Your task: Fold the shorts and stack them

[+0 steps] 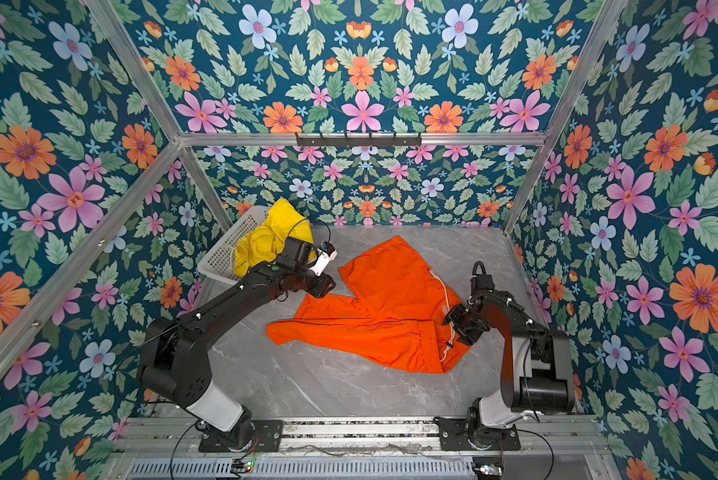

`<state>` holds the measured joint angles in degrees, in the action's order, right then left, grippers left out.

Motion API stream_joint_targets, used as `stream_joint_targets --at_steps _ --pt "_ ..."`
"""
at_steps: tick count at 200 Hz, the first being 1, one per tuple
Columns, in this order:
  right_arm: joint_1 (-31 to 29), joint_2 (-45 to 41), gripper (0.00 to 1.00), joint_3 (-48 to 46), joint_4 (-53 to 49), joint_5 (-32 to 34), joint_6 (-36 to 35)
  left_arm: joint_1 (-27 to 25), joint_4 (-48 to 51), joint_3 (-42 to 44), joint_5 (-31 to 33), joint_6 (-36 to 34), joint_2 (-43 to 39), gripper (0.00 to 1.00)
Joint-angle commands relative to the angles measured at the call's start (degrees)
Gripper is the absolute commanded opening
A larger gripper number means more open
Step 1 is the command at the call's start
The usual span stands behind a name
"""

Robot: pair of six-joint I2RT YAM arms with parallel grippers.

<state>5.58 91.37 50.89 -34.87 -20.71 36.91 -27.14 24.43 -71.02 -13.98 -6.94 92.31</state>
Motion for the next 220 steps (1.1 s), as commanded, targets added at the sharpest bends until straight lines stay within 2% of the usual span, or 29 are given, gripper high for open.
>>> stream_joint_targets --at_steps 1,39,66,84,105,121,136,154,208,220 --pt "0.04 6.43 0.64 4.05 3.62 0.4 -1.89 0.81 -2.86 1.3 -1.04 3.9 -0.64 0.51" --pt "-0.02 16.41 0.63 15.16 6.3 -0.99 -4.85 3.24 -5.44 4.8 -2.57 7.14 -3.21 0.51" --pt "-0.05 15.15 0.64 21.3 5.54 -2.39 -7.25 4.77 -4.74 5.52 -2.08 9.64 -4.72 0.51" --pt "-0.05 9.51 0.64 21.04 4.11 -3.52 -9.16 5.57 -4.57 6.7 -2.49 11.01 -6.5 0.51" --pt "-0.69 0.41 0.64 16.77 4.11 -9.45 -13.71 6.07 -4.39 8.79 -2.37 11.74 -8.46 0.51" --pt "-1.48 -2.46 0.64 14.87 1.96 -12.14 -16.76 6.56 -4.37 10.46 -2.22 12.15 -9.38 0.51" --pt "-2.18 -1.09 0.62 15.68 -2.47 -15.03 -20.27 6.99 -4.73 11.96 -2.53 12.6 -10.02 0.51" --pt "-3.6 2.2 0.62 16.54 -5.7 -15.22 -22.9 7.32 -5.24 13.44 -3.15 13.05 -10.34 0.51" --pt "-4.78 9.57 0.6 15.92 -1.33 -19.14 -23.19 8.1 -6.73 16.09 -4.63 14.88 -11.34 0.51" --pt "-4.87 10.78 0.59 16.24 -0.87 -18.07 -23.04 8.27 -6.76 16.47 -4.66 15.16 -11.59 0.51"
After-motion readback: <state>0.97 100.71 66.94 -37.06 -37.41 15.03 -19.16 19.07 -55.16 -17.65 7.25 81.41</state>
